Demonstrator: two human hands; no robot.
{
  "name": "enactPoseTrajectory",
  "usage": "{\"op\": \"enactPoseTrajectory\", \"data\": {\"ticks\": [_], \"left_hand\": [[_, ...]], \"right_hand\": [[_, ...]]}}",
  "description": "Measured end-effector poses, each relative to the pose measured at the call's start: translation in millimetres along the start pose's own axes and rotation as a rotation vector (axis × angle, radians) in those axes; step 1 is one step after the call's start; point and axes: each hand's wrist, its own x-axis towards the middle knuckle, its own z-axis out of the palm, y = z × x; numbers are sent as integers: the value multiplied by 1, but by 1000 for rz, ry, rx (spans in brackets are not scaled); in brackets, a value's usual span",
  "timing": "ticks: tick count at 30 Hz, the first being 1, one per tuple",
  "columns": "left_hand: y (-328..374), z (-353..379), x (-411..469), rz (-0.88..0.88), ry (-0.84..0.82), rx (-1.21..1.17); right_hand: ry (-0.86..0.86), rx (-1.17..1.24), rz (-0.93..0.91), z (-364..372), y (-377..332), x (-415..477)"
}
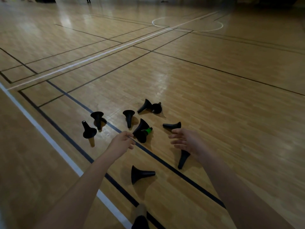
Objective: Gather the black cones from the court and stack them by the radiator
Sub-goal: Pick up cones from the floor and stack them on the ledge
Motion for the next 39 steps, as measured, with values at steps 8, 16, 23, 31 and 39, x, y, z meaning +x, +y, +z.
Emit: {"op": "enactPoseTrajectory", "data": {"ticks": [8,16,23,31,39], "left_hand": [[25,-60,102,11,18,-20],[31,-80,151,-28,4,-33],[18,-67,185,-130,26,-53],[-53,-21,248,-317,-83,35],[-180,34,325,-484,-121,165]], "right_hand": [[15,-15,13,56,-62,98],[7,-45,49,77,-85,152],[-13,-103,116,74,-80,200],[-1,-271,303,68,-4,296],[28,-345,356,54,116,417]]}}
